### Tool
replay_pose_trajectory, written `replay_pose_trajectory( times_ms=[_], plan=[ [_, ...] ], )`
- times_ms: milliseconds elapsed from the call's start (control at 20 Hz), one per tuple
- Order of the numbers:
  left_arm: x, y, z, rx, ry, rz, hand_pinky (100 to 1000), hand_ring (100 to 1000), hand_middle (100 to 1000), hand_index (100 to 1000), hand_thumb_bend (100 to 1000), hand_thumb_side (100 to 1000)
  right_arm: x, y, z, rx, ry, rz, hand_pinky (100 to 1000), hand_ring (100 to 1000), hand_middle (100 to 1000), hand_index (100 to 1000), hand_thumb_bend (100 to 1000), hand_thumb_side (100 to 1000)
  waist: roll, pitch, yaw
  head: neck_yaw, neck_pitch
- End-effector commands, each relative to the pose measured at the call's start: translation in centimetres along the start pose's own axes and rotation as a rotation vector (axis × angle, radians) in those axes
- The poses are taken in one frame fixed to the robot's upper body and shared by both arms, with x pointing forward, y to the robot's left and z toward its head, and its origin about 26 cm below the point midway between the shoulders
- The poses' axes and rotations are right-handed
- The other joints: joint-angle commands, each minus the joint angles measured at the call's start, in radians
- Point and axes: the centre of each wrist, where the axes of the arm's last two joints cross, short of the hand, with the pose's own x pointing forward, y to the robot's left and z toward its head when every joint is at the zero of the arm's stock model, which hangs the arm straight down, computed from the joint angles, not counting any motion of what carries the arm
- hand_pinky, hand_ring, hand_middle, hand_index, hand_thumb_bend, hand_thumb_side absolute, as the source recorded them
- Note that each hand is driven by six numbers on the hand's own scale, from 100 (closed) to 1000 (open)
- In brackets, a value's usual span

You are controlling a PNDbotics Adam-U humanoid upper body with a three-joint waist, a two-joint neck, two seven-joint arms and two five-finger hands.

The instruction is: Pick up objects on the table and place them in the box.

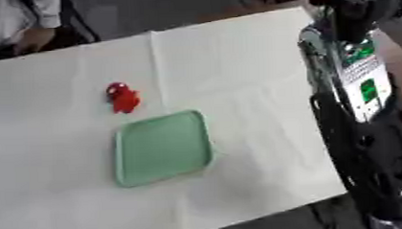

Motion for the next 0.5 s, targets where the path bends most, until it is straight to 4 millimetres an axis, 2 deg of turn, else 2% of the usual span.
replay_pose_trajectory(
  times_ms=[50,450,500],
  plan=[
    [0.42,0.74,-0.66,0.021,-0.033,-0.015,174,340,527,737,224,818,0.20,-0.12,-0.66,0.012,-0.023,-0.001,229,378,423,493,100,308,-0.003,-0.013,0.001,-0.003,-0.001],
    [0.43,0.78,-0.71,0.020,-0.035,-0.017,175,340,527,737,228,815,0.20,-0.15,-0.67,0.008,-0.024,-0.001,229,378,424,494,100,315,-0.003,-0.014,0.001,0.001,-0.001],
    [0.44,0.77,-0.72,0.018,-0.037,-0.018,179,344,531,740,264,794,0.21,-0.17,-0.66,0.007,-0.023,-0.001,229,378,423,494,100,316,-0.003,-0.014,0.001,0.000,-0.001]
  ],
)
